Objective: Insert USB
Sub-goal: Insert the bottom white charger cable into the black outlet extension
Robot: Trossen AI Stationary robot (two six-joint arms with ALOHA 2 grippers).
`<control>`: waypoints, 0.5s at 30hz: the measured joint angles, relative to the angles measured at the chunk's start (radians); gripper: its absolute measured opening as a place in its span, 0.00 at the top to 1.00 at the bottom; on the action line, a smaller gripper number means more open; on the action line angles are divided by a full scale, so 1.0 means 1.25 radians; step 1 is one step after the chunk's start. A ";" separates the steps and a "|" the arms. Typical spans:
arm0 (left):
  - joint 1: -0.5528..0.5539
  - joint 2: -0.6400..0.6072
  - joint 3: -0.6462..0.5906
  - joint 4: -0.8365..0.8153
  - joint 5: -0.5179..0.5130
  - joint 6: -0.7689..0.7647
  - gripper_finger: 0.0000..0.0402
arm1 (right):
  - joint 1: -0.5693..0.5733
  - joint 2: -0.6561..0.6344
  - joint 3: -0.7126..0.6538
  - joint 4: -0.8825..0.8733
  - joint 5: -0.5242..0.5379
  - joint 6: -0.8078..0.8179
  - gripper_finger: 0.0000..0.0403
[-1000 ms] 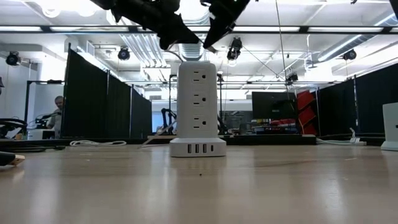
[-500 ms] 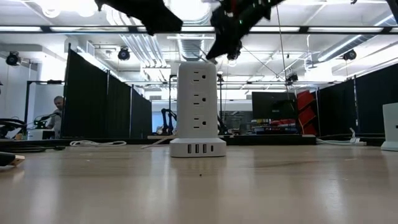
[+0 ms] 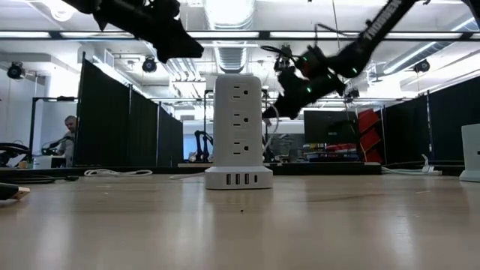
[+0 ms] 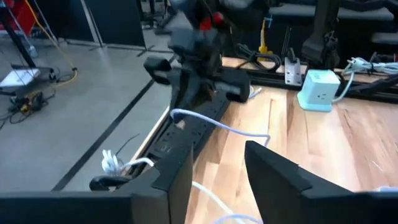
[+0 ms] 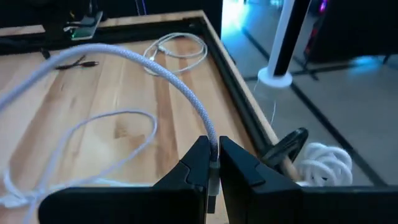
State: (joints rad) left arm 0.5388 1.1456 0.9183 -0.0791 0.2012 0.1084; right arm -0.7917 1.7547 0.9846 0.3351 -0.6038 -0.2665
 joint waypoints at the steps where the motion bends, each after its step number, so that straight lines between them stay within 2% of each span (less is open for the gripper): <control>1: 0.000 0.011 0.000 0.019 0.000 0.005 0.70 | -0.006 0.009 -0.023 0.026 -0.004 -0.001 0.98; 5: 0.000 0.057 -0.001 0.121 0.000 0.011 0.74 | -0.020 0.046 -0.059 0.055 -0.048 0.013 0.98; 9: 0.000 0.108 0.000 0.235 0.000 0.003 0.75 | -0.019 0.059 -0.046 0.058 -0.103 0.093 0.98; 12: -0.001 0.152 -0.001 0.277 0.000 -0.001 0.74 | -0.013 0.030 -0.022 0.056 -0.124 0.159 0.98; 15: -0.002 0.182 -0.001 0.293 0.000 -0.008 0.73 | -0.005 -0.034 0.008 0.062 -0.128 0.158 0.98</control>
State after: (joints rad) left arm 0.5369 1.3729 0.9176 0.2871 0.2013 0.0983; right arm -0.7979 1.7122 0.9947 0.4126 -0.7642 -0.0685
